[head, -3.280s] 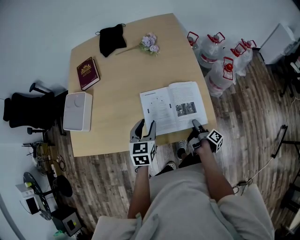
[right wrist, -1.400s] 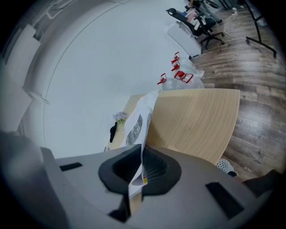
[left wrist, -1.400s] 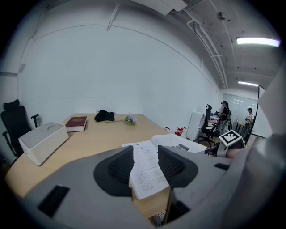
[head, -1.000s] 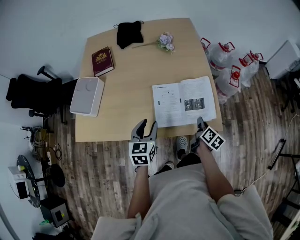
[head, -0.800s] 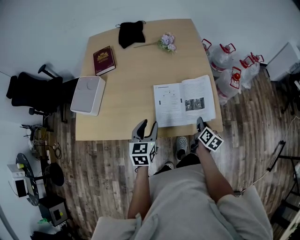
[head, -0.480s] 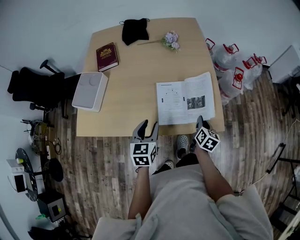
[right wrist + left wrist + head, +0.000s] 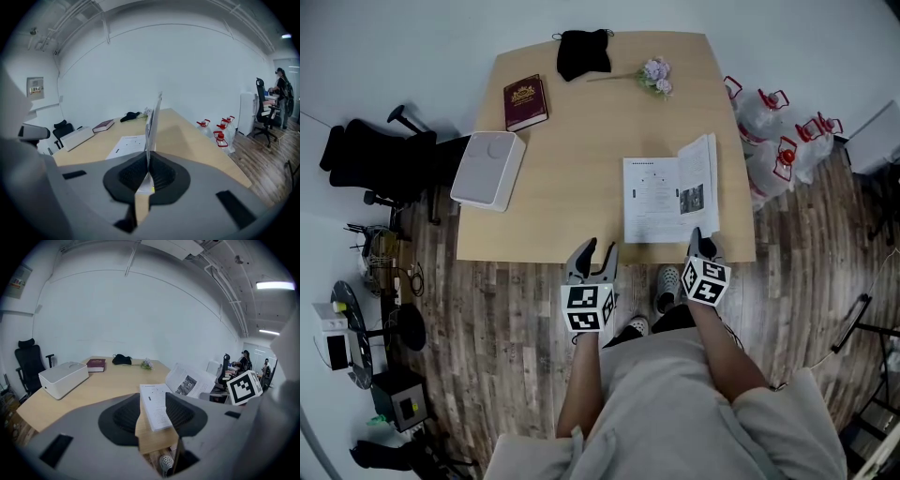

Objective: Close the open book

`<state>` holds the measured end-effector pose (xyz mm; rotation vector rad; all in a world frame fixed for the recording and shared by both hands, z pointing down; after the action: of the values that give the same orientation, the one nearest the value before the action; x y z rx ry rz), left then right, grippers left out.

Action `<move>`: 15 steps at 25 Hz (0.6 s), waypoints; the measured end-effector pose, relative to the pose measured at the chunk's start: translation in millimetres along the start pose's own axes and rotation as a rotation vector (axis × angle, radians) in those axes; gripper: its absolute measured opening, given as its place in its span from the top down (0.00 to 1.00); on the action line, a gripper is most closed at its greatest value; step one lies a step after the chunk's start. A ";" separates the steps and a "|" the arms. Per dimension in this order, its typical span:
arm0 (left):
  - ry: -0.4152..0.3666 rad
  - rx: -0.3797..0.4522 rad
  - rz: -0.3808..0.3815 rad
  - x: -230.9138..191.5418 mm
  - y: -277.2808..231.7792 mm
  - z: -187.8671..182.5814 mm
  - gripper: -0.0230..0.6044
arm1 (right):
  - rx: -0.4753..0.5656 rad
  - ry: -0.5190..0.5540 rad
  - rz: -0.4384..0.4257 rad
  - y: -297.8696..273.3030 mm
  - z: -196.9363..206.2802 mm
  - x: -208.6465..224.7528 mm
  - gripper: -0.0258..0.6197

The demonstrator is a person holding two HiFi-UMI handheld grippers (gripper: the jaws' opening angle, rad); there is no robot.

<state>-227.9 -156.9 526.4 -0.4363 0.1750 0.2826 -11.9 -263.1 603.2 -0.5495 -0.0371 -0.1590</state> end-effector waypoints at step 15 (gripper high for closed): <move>0.006 -0.012 -0.037 -9.5 13.6 3.4 0.68 | 0.005 0.311 -0.099 -1.0 16.7 -59.8 0.92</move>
<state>-240.6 -145.8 526.2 -0.4515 0.1709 0.2464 -71.0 -246.8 613.2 -0.5127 0.2381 -0.3394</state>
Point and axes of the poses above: the fingertips, and each gripper's own axes: y backward along the fingers, x to its right, z out of its underside, the point moved 2 cm from there along y, backward along the fingers, and after that the axes turned 14 degrees about z, right-handed, at the moved point
